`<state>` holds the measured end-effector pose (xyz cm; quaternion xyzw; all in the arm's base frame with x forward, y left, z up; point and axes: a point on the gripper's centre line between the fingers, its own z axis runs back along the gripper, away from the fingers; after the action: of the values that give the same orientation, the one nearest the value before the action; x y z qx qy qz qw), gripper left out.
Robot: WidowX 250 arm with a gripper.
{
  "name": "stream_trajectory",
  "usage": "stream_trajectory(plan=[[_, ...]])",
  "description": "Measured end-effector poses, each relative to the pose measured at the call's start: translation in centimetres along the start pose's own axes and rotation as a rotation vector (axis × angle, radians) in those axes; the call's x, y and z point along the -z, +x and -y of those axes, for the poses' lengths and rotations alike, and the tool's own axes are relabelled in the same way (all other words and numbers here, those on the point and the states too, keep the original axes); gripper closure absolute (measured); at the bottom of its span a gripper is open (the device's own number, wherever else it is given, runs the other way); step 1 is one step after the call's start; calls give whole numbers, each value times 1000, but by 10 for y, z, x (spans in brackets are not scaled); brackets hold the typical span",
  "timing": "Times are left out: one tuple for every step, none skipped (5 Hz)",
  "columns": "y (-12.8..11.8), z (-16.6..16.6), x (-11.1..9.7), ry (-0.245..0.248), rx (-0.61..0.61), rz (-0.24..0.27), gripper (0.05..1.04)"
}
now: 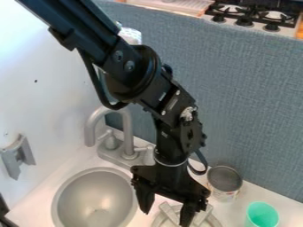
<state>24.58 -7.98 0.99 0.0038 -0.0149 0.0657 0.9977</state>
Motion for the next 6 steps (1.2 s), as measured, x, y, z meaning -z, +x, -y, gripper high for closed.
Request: stream_trajectory(plan=[[-3, -1, 5, 6, 5, -16, 83], [17, 14, -1, -63, 46, 75, 83], [45, 25, -6, -87, 51, 161, 83], [68, 38, 8, -108, 81, 194, 83], [86, 51, 16, -124, 121, 188, 83], [96, 59, 25, -116, 150, 165, 83]])
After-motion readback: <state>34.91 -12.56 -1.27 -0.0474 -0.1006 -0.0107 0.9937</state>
